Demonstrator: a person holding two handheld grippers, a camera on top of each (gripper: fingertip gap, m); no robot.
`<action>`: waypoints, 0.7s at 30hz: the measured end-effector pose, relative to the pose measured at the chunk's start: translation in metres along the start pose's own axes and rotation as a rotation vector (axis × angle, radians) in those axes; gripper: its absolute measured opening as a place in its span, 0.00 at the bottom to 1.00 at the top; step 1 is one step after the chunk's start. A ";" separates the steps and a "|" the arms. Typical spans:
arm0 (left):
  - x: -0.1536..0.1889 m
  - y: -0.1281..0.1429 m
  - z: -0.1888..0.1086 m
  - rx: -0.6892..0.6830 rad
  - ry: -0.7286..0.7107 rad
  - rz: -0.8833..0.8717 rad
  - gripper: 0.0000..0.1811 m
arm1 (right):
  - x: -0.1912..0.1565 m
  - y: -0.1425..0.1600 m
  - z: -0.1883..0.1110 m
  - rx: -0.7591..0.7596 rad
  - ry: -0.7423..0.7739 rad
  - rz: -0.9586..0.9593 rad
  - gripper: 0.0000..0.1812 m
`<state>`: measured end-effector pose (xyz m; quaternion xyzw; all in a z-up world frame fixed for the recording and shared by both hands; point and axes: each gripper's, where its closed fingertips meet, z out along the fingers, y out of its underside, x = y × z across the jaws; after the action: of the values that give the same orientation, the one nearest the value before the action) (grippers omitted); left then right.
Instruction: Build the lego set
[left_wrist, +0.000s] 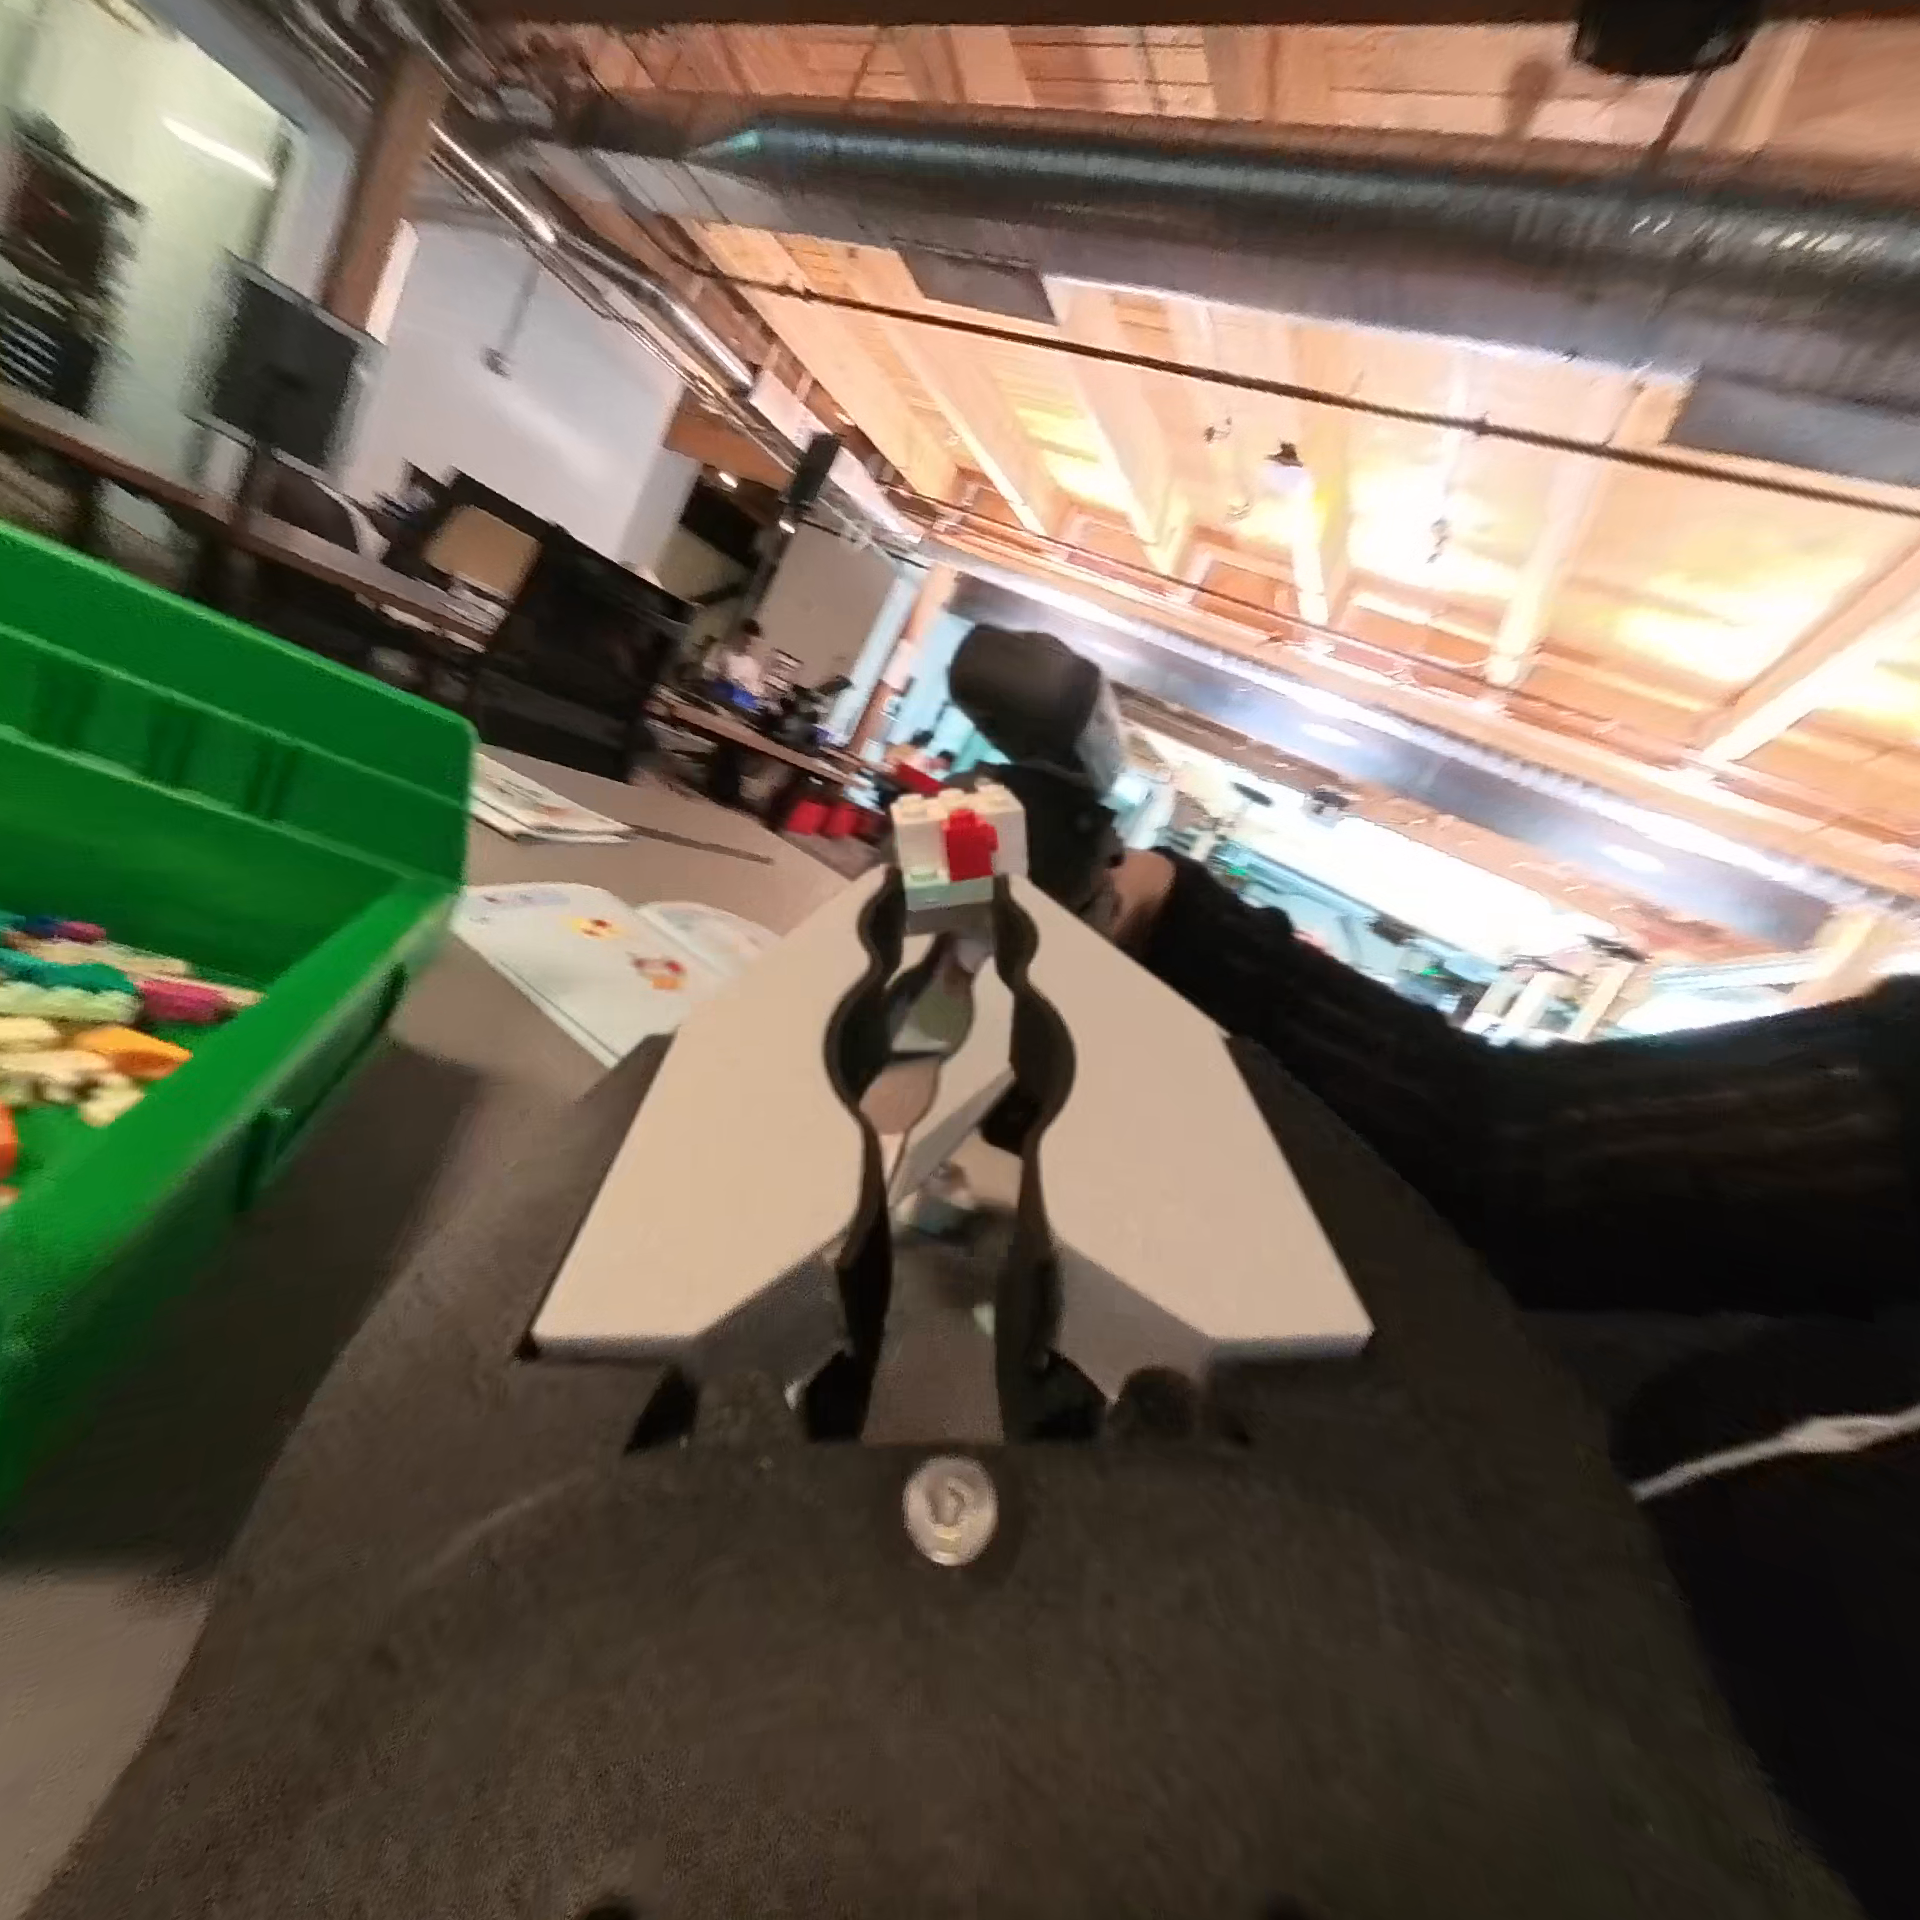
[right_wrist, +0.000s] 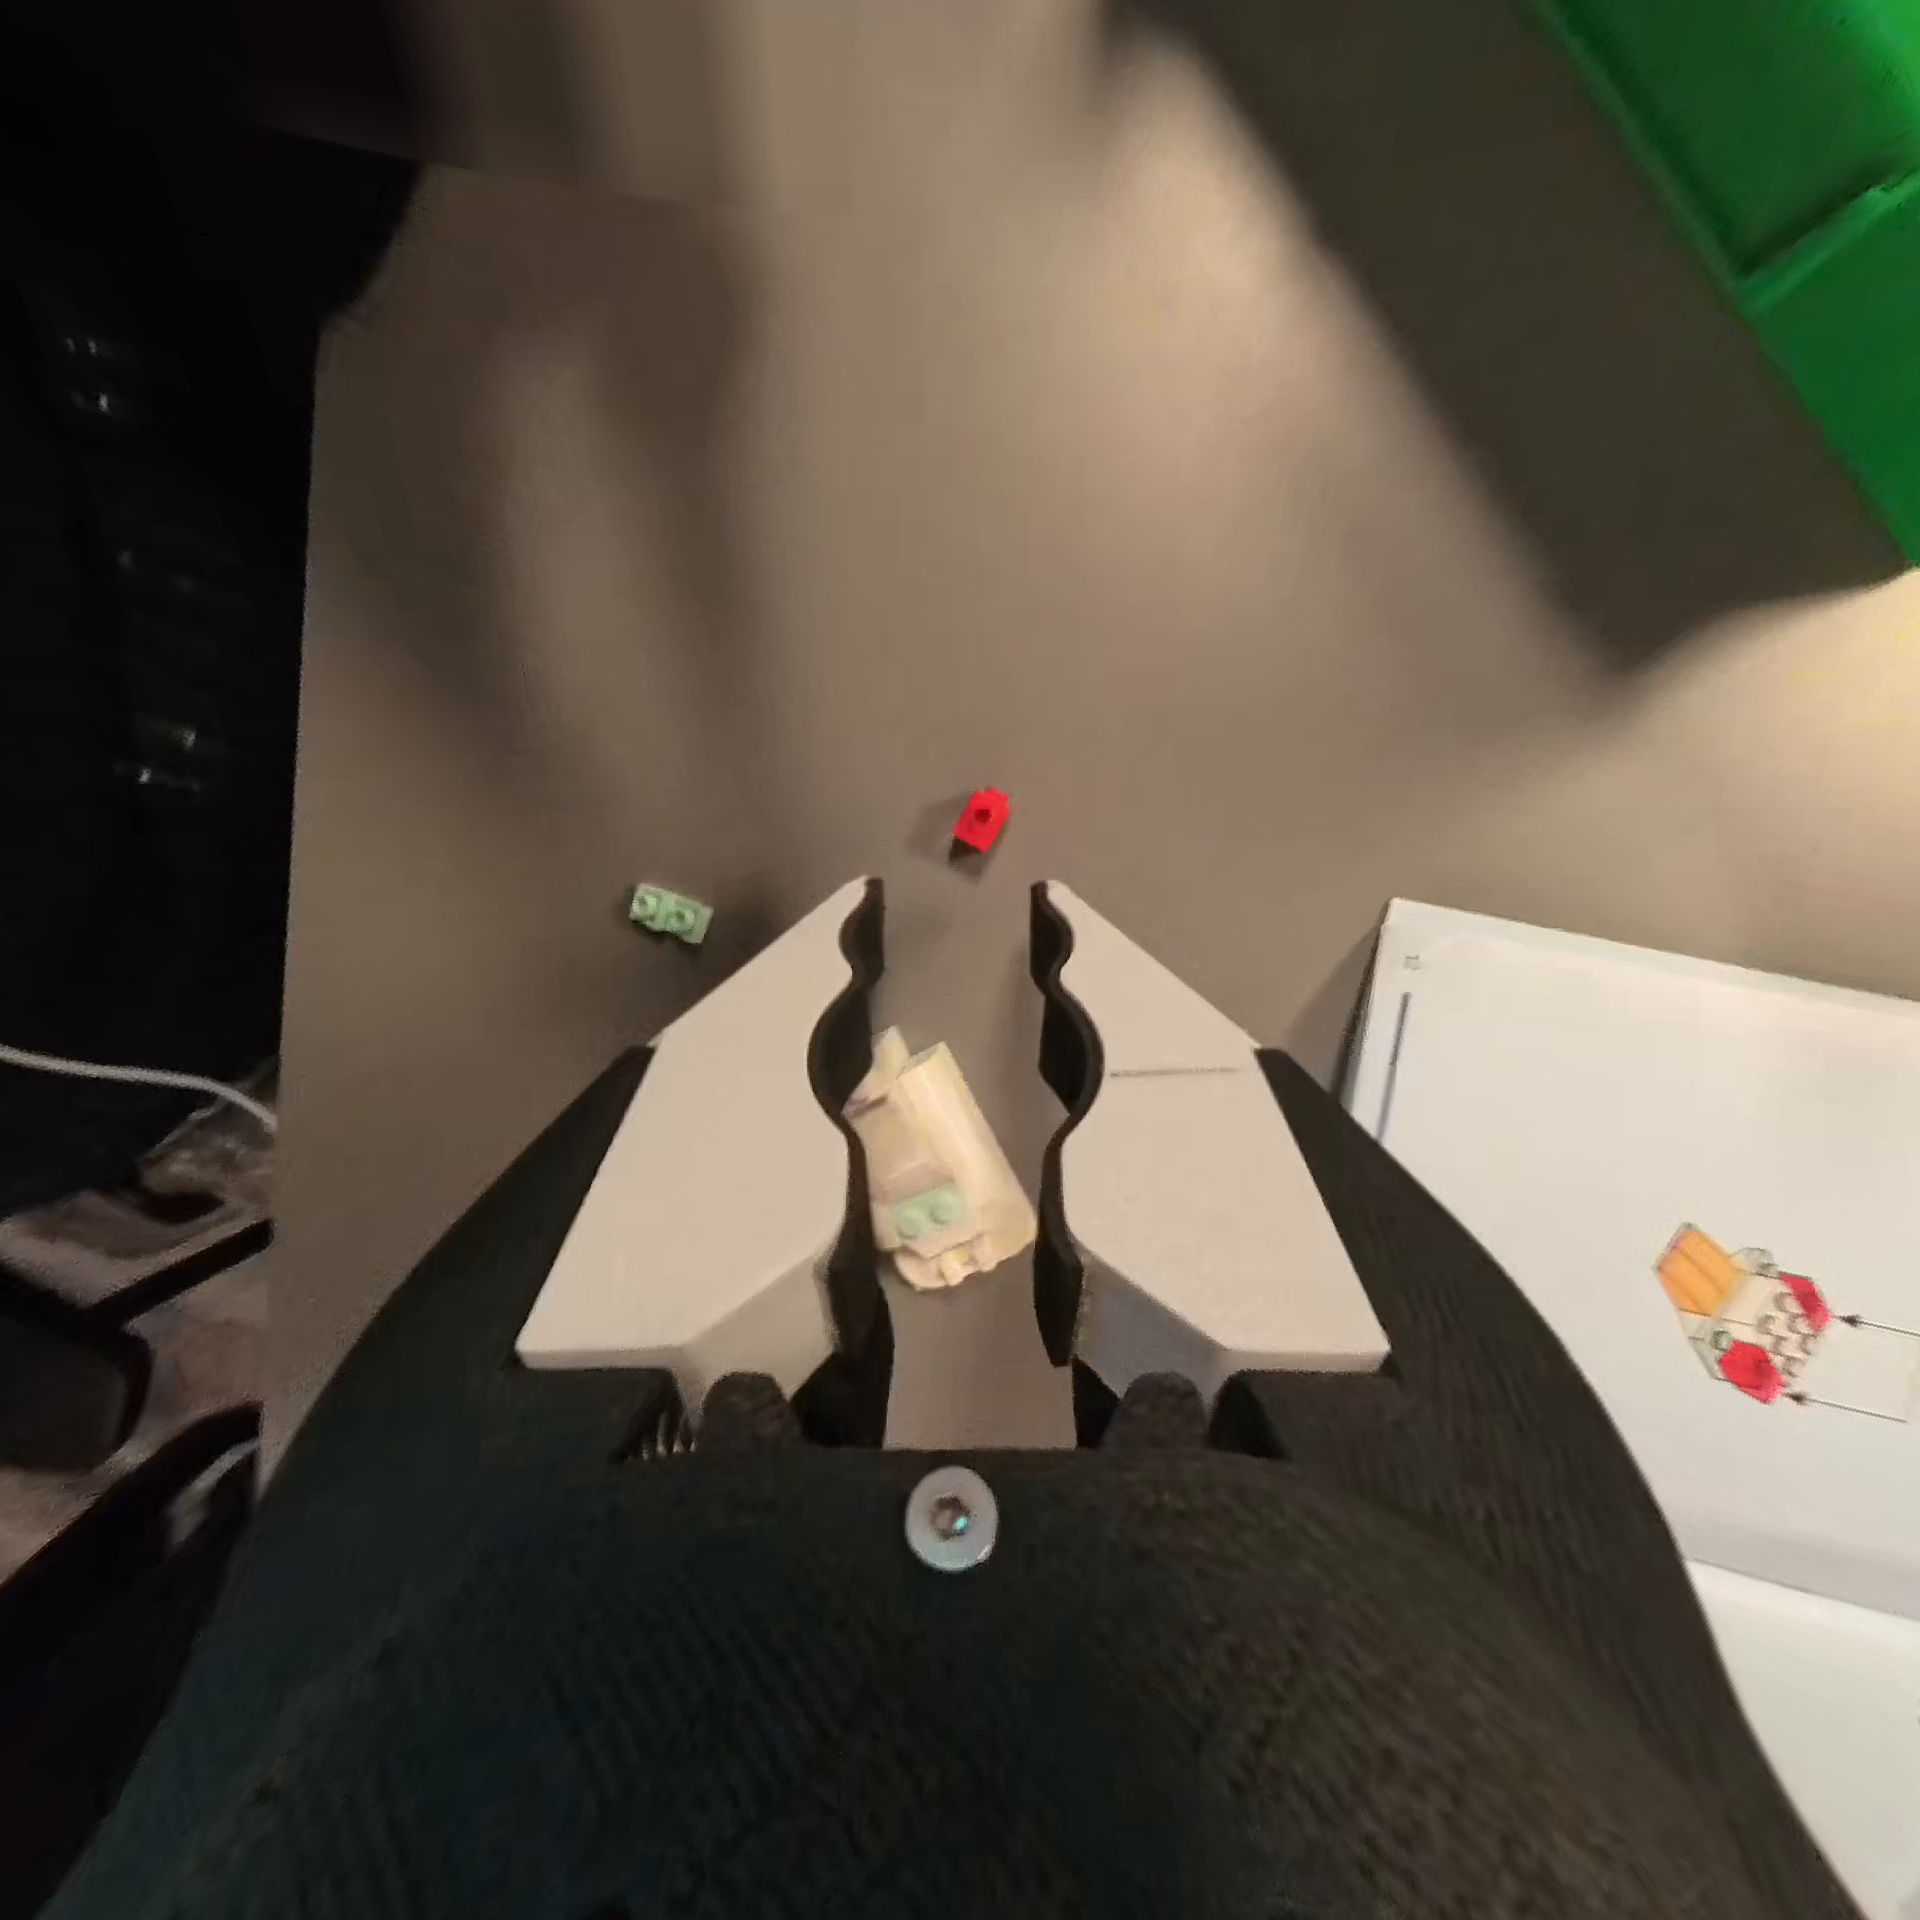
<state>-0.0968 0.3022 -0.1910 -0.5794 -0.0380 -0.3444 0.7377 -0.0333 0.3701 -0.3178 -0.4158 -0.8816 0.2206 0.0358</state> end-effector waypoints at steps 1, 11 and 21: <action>0.001 0.001 -0.002 -0.020 0.023 -0.038 0.09 | -0.002 0.003 0.002 -0.024 -0.021 0.012 0.15; 0.001 0.008 -0.016 -0.124 0.076 -0.097 0.09 | -0.015 -0.006 0.015 0.014 -0.129 0.025 0.11; 0.016 0.001 -0.027 -0.135 0.277 -0.312 0.09 | 0.000 -0.018 0.017 0.117 0.007 -0.144 0.09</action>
<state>-0.0936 0.2712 -0.1939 -0.5619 -0.0025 -0.5325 0.6331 -0.0504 0.3541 -0.3261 -0.3494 -0.8947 0.2670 0.0788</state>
